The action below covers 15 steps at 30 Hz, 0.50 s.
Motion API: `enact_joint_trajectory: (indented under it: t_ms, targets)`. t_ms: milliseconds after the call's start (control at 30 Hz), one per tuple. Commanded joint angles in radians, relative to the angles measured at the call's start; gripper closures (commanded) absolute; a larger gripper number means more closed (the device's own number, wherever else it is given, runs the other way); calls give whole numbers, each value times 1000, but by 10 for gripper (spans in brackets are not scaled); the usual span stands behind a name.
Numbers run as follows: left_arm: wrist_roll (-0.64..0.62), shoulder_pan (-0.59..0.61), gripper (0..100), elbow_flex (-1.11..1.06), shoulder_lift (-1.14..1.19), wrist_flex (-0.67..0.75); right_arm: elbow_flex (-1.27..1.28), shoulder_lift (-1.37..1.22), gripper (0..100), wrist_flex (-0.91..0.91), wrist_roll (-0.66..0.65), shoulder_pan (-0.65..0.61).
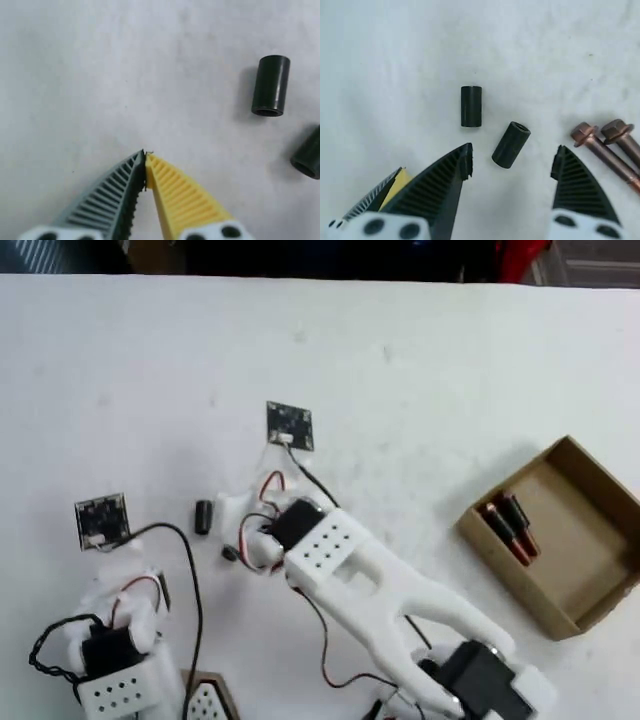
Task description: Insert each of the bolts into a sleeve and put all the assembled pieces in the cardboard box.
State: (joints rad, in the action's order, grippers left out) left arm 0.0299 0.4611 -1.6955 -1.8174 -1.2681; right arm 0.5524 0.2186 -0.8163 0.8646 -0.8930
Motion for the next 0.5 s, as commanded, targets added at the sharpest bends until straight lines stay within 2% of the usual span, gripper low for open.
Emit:
enact_joint_trajectory:
  t_ms: [0, 467]
  targets:
    - [9, 7, 977, 6, -8, 2, -12, -33, 782, 79, 48, -18]
    - [2, 7, 977, 15, -8, 15, 6, -51, 796, 97, 187, -50]
